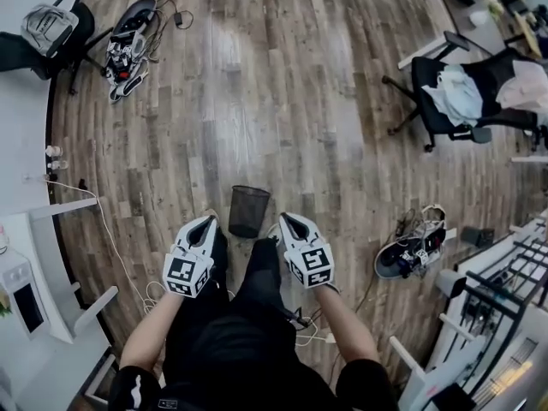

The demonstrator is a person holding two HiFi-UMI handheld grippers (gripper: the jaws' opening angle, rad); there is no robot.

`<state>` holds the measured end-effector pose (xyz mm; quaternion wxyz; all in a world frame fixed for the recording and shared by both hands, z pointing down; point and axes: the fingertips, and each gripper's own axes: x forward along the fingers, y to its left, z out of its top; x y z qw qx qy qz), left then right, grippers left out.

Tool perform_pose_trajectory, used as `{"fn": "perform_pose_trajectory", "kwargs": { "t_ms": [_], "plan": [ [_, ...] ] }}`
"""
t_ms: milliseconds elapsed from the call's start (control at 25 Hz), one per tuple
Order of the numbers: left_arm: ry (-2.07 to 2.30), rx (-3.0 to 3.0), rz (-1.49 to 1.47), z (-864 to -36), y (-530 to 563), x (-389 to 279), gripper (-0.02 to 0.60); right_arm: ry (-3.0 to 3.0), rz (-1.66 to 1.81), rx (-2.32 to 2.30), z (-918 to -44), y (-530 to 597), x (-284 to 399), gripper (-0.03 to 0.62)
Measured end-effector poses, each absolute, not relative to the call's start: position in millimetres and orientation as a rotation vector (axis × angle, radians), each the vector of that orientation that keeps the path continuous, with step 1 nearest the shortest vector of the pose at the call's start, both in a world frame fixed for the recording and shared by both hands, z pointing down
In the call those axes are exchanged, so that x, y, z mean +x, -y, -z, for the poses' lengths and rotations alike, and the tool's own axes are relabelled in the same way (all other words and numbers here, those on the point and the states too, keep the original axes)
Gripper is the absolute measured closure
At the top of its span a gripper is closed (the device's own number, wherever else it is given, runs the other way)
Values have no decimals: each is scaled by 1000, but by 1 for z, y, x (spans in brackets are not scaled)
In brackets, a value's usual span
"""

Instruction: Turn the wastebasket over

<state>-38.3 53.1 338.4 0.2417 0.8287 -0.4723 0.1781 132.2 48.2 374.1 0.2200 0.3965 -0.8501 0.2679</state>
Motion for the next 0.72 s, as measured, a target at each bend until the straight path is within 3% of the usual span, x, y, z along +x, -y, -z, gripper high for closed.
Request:
{"fn": "perform_pose_trajectory", "kwargs": {
  "t_ms": [600, 720],
  "plan": [
    [838, 2440, -1069, -526, -19, -27, 549, 2267, -694, 797, -566, -26, 120, 557],
    [728, 2404, -1124, -564, -21, -25, 520, 2245, -742, 749, -601, -26, 116, 461]
  ]
}}
